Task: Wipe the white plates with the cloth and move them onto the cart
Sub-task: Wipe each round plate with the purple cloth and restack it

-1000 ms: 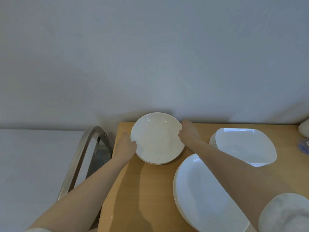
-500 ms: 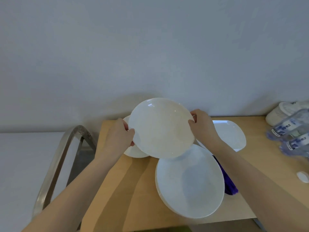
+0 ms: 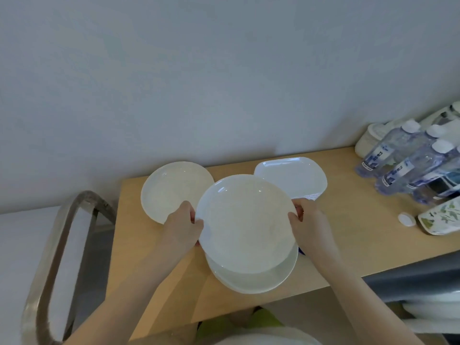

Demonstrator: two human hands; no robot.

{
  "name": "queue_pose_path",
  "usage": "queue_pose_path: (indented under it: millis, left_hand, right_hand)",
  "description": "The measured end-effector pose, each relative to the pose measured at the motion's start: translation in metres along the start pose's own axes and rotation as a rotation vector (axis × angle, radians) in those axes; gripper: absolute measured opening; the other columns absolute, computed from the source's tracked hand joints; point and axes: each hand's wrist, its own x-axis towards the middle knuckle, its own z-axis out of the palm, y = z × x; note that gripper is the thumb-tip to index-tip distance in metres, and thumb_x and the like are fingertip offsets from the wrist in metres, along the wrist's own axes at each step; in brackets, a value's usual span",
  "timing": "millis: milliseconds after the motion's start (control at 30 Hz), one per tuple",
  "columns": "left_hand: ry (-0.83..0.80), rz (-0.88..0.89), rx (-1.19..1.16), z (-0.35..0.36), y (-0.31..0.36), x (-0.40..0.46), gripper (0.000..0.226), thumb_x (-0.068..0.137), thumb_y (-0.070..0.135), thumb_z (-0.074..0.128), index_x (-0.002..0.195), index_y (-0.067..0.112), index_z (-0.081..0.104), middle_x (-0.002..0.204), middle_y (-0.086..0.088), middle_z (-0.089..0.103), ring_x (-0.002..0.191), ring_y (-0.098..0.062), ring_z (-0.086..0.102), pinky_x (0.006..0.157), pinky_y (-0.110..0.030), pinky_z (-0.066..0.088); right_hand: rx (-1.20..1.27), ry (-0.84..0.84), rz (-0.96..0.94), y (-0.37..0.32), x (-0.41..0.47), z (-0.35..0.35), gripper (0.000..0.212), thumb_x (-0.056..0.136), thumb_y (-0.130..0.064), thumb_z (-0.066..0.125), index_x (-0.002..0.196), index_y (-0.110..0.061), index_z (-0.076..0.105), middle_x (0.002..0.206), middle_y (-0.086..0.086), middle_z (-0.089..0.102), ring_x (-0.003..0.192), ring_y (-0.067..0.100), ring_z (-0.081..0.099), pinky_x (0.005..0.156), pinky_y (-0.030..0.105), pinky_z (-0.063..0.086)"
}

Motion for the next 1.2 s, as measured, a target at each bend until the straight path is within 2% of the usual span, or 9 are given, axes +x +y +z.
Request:
queue_pose_path:
  millis: [100,267,400,500,700,800,933,1033,1200]
  left_hand:
    - [-0.001,0.0,0.047,0.006,-0.002,-0.006,0.009,0.088,0.011,0.051,0.082,0.011,0.044,0.071,-0.006,0.06,0.058,-0.022,0.066,0.063,-0.046,0.058]
    - [-0.013,0.026,0.141,0.012,-0.006,-0.014,0.012,0.089,0.013,0.05,0.08,0.014,0.042,0.068,-0.004,0.061,0.058,-0.022,0.065,0.059,-0.039,0.053]
    - [-0.022,0.026,0.166,0.016,-0.006,-0.017,0.011,0.089,0.014,0.05,0.082,0.013,0.042,0.072,-0.006,0.062,0.064,-0.026,0.067,0.064,-0.044,0.054]
    - [-0.02,0.028,0.198,0.02,-0.005,-0.018,0.012,0.09,0.015,0.049,0.082,0.014,0.041,0.072,-0.006,0.062,0.065,-0.026,0.067,0.063,-0.043,0.053]
    - [0.002,0.017,0.216,0.024,-0.006,-0.019,0.011,0.089,0.015,0.048,0.081,0.015,0.04,0.075,-0.01,0.061,0.069,-0.031,0.065,0.056,-0.038,0.046]
    - [0.017,0.006,0.208,0.026,-0.006,-0.02,0.011,0.089,0.015,0.048,0.082,0.015,0.04,0.078,-0.013,0.061,0.072,-0.034,0.064,0.06,-0.044,0.05]
    - [0.033,-0.018,0.18,0.029,-0.006,-0.021,0.01,0.091,0.018,0.05,0.085,0.014,0.042,0.079,-0.012,0.062,0.073,-0.034,0.065,0.066,-0.048,0.053]
    - [0.057,-0.05,0.135,0.032,-0.01,-0.023,0.01,0.092,0.023,0.051,0.087,0.018,0.044,0.078,-0.007,0.062,0.071,-0.029,0.065,0.065,-0.045,0.053]
    - [0.213,-0.052,0.017,0.035,-0.016,-0.029,0.017,0.094,0.034,0.051,0.081,0.023,0.05,0.077,0.001,0.063,0.072,-0.019,0.061,0.056,-0.033,0.045]
  right_hand:
    - [-0.004,-0.004,0.011,0.011,-0.014,0.002,0.018,0.089,-0.005,0.048,0.098,-0.016,0.059,0.073,-0.009,0.054,0.069,0.015,0.051,0.053,0.022,0.037]
    - [-0.028,-0.043,0.029,0.022,-0.023,0.009,0.025,0.095,-0.007,0.046,0.116,-0.016,0.056,0.102,0.0,0.058,0.085,0.014,0.053,0.059,0.02,0.039]
    - [-0.083,-0.031,0.01,0.029,-0.027,0.015,0.022,0.092,-0.003,0.045,0.108,-0.011,0.057,0.103,0.003,0.057,0.08,0.012,0.048,0.055,0.016,0.033]
    - [-0.106,-0.019,0.004,0.034,-0.028,0.016,0.023,0.094,-0.003,0.046,0.113,-0.01,0.056,0.106,0.003,0.055,0.079,0.009,0.044,0.055,0.011,0.029]
    - [-0.154,-0.04,0.008,0.03,-0.027,0.016,0.028,0.095,-0.004,0.044,0.121,-0.01,0.052,0.113,0.005,0.055,0.091,0.015,0.049,0.072,0.028,0.046]
    - [-0.108,-0.063,0.042,0.028,-0.028,0.015,0.031,0.095,-0.007,0.044,0.126,-0.008,0.048,0.12,0.01,0.051,0.106,0.026,0.051,0.085,0.035,0.045]
    - [-0.226,-0.062,-0.024,0.031,-0.023,0.011,0.021,0.096,-0.009,0.042,0.115,-0.011,0.051,0.107,0.003,0.056,0.093,0.016,0.054,0.07,0.026,0.048]
    - [-0.153,-0.055,-0.002,0.035,-0.015,0.004,0.016,0.097,-0.018,0.041,0.104,-0.013,0.055,0.093,0.0,0.059,0.08,0.017,0.053,0.06,0.029,0.043]
    - [-0.17,-0.032,0.095,0.06,0.006,-0.004,0.029,0.099,-0.022,0.038,0.124,-0.012,0.05,0.121,0.004,0.052,0.101,0.027,0.055,0.078,0.037,0.046]
